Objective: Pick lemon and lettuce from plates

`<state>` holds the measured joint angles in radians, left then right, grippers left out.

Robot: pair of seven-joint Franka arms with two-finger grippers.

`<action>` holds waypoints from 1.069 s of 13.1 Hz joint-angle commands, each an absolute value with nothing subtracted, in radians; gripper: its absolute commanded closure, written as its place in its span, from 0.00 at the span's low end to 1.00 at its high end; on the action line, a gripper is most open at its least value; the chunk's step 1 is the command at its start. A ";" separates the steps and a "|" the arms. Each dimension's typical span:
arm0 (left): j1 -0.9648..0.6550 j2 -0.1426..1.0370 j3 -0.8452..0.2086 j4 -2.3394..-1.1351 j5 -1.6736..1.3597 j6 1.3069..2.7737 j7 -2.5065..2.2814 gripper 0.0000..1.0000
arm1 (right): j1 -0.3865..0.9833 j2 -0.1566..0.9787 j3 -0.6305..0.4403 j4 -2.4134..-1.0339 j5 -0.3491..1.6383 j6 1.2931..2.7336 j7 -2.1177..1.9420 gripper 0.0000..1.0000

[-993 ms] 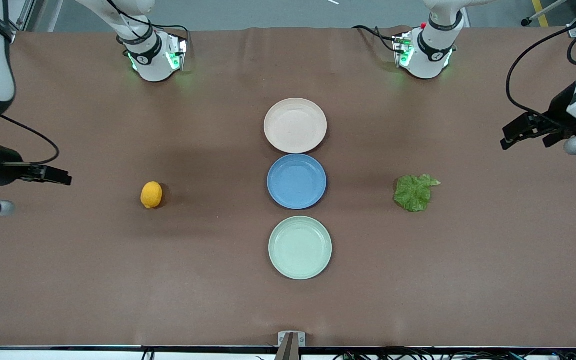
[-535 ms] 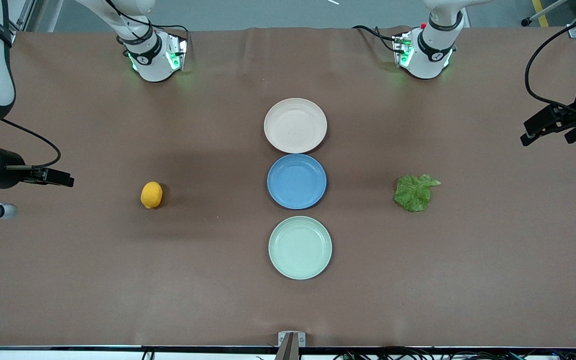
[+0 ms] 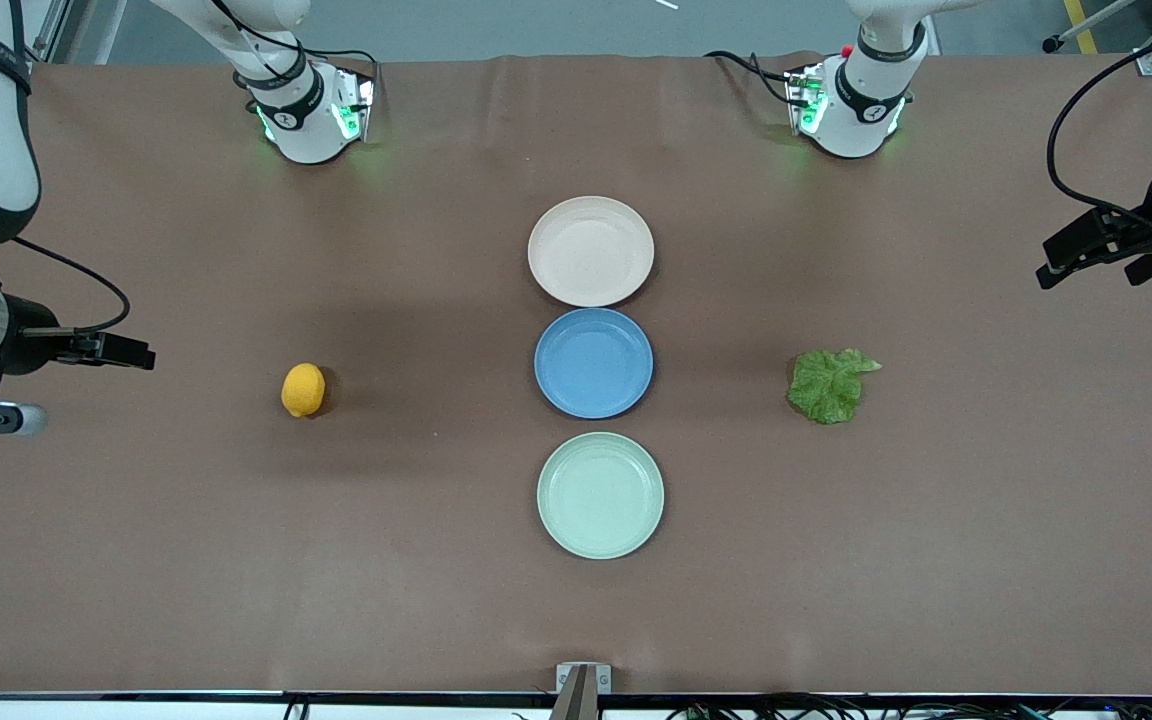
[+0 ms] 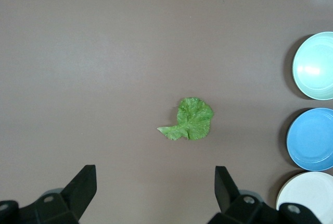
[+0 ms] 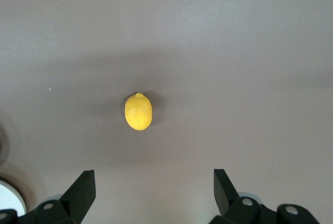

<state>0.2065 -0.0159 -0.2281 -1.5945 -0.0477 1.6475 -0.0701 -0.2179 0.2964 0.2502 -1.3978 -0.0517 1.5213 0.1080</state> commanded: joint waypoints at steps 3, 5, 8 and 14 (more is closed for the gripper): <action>0.036 -0.005 -0.084 -1.571 -0.034 1.626 -0.057 0.00 | -0.072 0.129 0.083 -1.563 0.000 1.539 0.089 0.00; -0.014 -0.003 -0.026 -1.571 -0.034 1.626 -0.057 0.00 | -0.057 0.033 0.066 -1.688 0.003 1.604 0.080 0.00; -0.014 -0.002 -0.020 -1.572 -0.034 1.628 -0.057 0.00 | -0.021 -0.021 0.017 -1.761 0.003 1.643 0.057 0.00; -0.012 -0.009 -0.018 -1.571 -0.034 1.628 -0.055 0.00 | -0.025 -0.054 0.008 -1.761 0.003 1.643 0.029 0.00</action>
<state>-0.0079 -0.0105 -0.0237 -1.5938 -0.0476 1.6472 -0.0694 -0.0391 -0.0089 0.0224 -1.7222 -0.0156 1.6268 0.0443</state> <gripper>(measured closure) 0.000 0.000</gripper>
